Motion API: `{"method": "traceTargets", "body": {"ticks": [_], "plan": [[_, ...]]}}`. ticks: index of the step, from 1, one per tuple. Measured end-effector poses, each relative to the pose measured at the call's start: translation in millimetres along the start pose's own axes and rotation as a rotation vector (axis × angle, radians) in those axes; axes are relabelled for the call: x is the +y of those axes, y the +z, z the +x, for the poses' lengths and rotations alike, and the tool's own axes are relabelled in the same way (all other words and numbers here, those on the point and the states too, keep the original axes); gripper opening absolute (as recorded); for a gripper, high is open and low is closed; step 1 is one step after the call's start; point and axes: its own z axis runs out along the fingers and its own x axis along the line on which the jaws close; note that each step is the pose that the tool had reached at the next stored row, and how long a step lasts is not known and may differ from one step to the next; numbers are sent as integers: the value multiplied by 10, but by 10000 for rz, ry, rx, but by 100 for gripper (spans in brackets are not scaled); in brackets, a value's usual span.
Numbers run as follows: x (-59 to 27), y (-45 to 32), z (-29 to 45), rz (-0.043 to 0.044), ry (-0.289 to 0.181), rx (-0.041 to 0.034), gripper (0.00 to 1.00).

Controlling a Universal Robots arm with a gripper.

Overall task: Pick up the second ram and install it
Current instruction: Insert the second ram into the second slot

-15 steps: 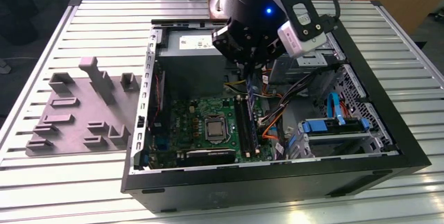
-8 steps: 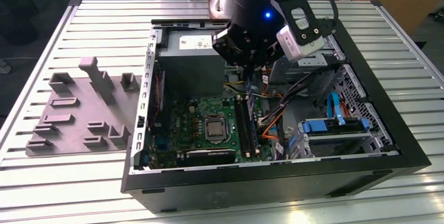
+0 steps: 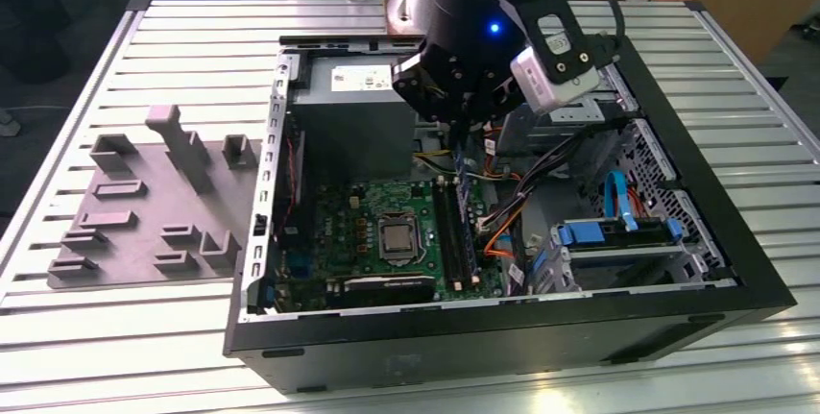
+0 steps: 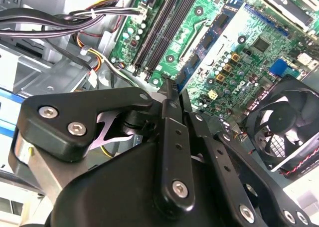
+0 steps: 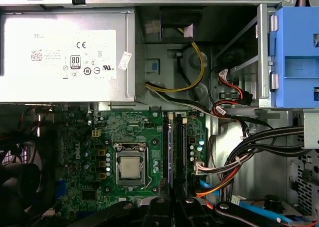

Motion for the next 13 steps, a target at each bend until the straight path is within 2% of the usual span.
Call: {"method": "traceTargets", "body": {"ticks": [5,13], "plan": [[0,21,1,-2,-18,9,14],[-2,159,-1,1,-5,33,14]]}}
